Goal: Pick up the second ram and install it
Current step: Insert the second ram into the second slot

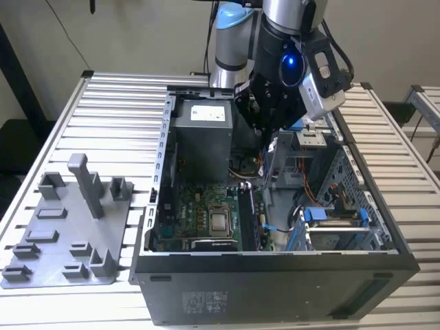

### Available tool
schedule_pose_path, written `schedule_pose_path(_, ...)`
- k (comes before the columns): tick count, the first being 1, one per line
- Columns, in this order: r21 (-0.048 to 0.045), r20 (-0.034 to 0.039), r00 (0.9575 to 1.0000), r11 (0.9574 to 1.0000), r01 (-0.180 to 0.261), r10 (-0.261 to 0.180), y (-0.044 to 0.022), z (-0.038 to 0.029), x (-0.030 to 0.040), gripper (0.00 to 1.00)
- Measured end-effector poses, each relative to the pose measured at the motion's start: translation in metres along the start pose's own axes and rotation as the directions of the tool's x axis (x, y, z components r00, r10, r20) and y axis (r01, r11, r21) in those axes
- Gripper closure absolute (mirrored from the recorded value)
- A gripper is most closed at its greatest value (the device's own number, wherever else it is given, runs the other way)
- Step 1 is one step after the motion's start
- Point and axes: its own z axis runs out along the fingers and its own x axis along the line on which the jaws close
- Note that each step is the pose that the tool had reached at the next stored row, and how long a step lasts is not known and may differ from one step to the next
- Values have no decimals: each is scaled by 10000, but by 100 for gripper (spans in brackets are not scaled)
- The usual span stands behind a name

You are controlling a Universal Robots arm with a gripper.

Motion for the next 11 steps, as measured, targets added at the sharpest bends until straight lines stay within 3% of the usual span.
schedule_pose_path(3,-56,-4,10000,10000,-1,1,-1,11,0,86)
schedule_pose_path(7,-264,-15,10000,9997,-6,5,-1,13,-2,86)
schedule_pose_path(11,-290,-16,10000,9996,-7,6,-1,14,-2,86)
